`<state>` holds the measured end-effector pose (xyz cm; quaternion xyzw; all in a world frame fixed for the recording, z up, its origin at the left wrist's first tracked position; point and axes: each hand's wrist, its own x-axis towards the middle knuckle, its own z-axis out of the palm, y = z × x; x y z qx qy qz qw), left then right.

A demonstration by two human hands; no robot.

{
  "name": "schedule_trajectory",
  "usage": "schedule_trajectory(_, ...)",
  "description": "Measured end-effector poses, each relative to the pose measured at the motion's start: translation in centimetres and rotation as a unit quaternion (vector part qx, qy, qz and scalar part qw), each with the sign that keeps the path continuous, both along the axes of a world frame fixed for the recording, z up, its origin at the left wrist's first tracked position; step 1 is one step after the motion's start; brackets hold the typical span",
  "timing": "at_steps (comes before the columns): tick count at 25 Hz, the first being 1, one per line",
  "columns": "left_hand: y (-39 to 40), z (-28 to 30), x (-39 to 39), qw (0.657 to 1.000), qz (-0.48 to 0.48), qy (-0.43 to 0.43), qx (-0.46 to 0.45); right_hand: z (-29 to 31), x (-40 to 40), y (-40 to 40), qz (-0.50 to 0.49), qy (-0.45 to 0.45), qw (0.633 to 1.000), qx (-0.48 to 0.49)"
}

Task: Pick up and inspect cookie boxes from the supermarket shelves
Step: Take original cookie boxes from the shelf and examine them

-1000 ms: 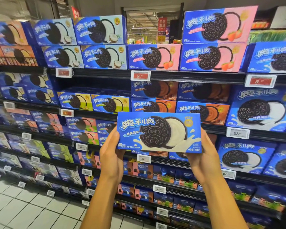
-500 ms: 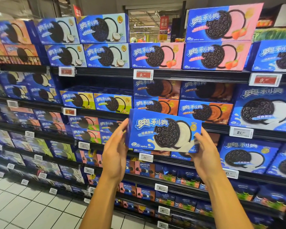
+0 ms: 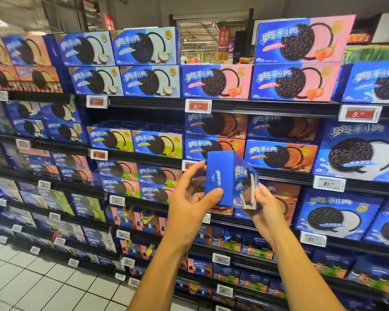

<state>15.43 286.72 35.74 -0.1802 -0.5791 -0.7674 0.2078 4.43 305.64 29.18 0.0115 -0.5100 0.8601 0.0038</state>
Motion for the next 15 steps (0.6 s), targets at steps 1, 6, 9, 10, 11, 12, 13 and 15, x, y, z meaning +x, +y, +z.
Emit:
schedule_trajectory(1,0.0,0.0,0.1,1.000,0.001,0.004,-0.008,-0.1,0.1,-0.1,0.002,0.000,1.000,0.002)
schedule_trajectory(6,-2.1,-0.2,-0.6,0.999,0.009,-0.004,0.040,1.4,1.1,0.5,-0.019,0.023,0.999,0.025)
schedule_trajectory(9,-3.7,-0.4,-1.6,0.995,0.003,-0.052,0.090,2.9,2.2,1.1,-0.048,0.064,0.995,0.057)
schedule_trajectory(10,-4.1,-0.5,-1.9,0.993,0.005,-0.069,0.094,3.4,2.5,1.2,-0.057,0.075,0.994,0.057)
schedule_trajectory(11,-4.4,-0.5,-2.2,0.992,0.006,-0.084,0.097,3.8,2.8,1.3,-0.065,0.083,0.993,0.052)
schedule_trajectory(12,-4.8,-0.7,-2.4,0.990,0.004,-0.095,0.103,4.1,3.2,1.3,-0.071,0.089,0.992,0.044)
schedule_trajectory(13,-5.1,-0.7,-2.5,0.988,-0.003,-0.104,0.112,4.6,3.5,1.3,-0.075,0.094,0.992,0.039)
schedule_trajectory(15,-5.6,-0.5,-2.6,0.985,-0.019,-0.114,0.126,5.6,4.1,1.3,-0.075,0.103,0.991,0.035)
